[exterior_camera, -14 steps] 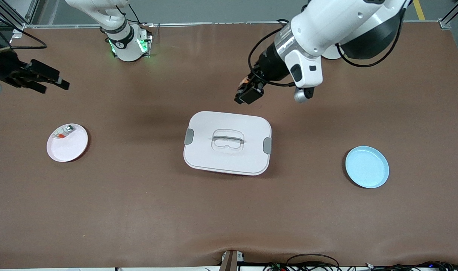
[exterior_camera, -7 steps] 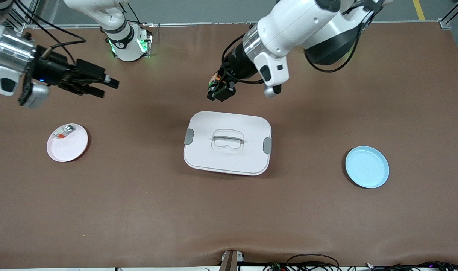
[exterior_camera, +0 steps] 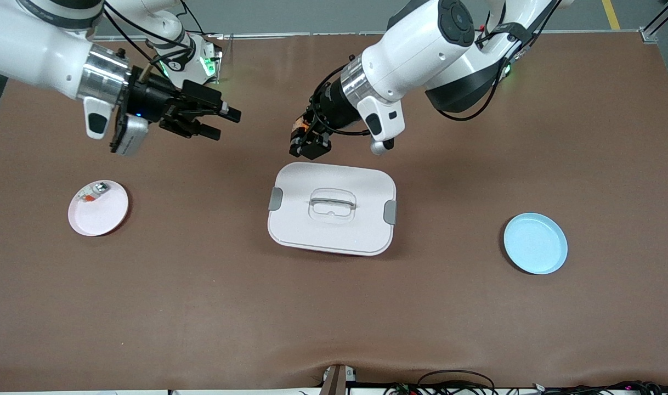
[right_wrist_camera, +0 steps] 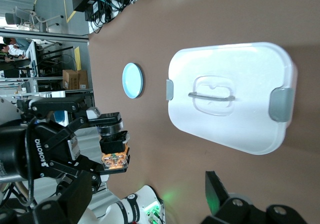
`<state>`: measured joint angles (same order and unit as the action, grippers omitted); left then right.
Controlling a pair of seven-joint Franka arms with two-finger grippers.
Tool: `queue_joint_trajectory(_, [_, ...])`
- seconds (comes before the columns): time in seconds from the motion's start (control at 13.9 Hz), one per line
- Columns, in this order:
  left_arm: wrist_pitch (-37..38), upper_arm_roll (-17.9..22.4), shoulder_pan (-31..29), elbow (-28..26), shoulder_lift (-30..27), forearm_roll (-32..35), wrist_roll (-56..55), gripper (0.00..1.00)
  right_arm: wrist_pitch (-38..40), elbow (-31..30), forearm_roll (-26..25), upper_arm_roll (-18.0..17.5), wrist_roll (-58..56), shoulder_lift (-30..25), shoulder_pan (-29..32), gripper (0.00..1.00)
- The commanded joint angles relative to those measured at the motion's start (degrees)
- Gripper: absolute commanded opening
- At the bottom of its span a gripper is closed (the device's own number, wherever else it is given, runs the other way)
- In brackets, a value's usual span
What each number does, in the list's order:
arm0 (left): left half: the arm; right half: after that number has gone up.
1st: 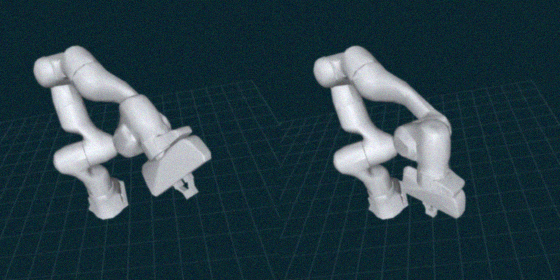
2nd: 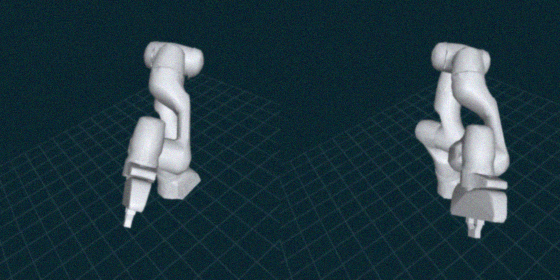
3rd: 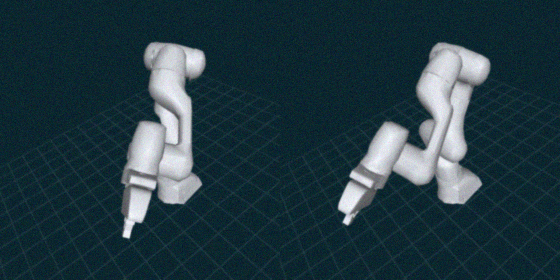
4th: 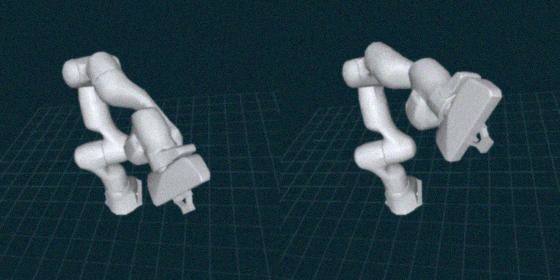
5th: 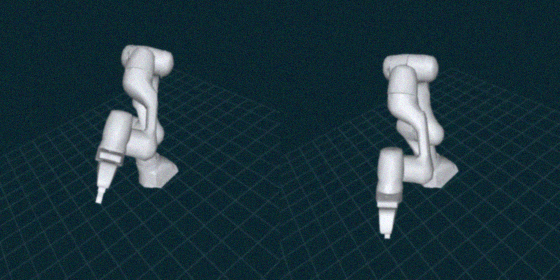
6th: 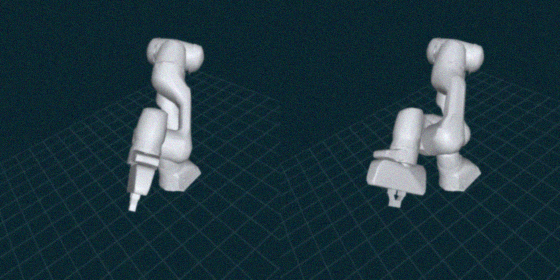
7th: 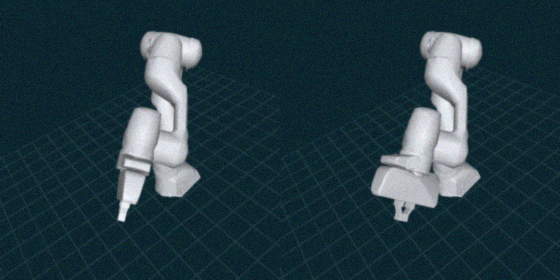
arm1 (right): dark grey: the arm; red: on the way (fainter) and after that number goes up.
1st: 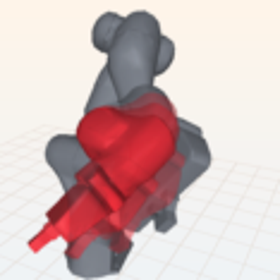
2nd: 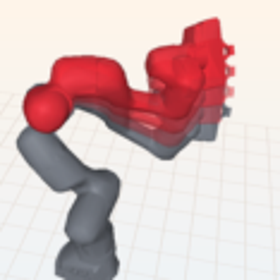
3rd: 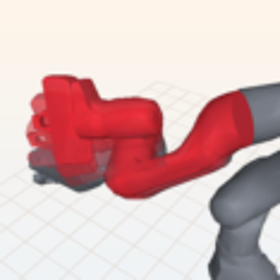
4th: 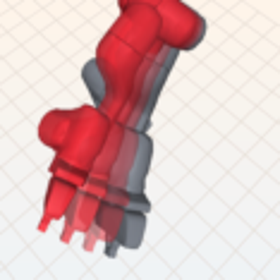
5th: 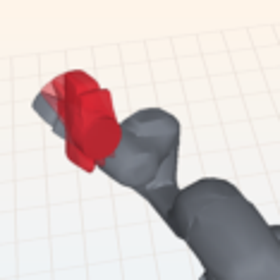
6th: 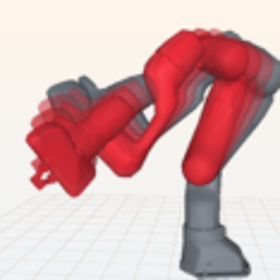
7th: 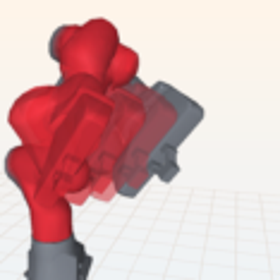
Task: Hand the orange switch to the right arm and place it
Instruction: 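Hold the switch with the left gripper while the right gripper approaches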
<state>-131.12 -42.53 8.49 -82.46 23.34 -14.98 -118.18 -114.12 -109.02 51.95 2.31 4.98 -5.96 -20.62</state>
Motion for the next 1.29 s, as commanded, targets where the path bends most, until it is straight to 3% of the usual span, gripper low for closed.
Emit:
queue_joint_trajectory(0.0, [-0.54, 0.08, 0.47, 0.81, 0.04, 0.65, -1.35, 0.30, -1.45, -0.66, 3.24, 0.68, -0.32, 0.77, -2.65, 1.00])
queue_joint_trajectory(1.0, [-2.56, 0.08, 0.65, 0.73, 0.04, 1.80, -1.79, 0.30, -14.37, 2.23, 2.55, 0.76, 7.76, 7.00, -14.26, 1.00])
queue_joint_trajectory(1.22, [-2.56, 0.08, 0.65, 0.73, 0.04, 1.89, -1.70, 0.30, -13.76, 6.18, -3.58, 0.76, 13.46, 9.03, -14.62, 1.00])
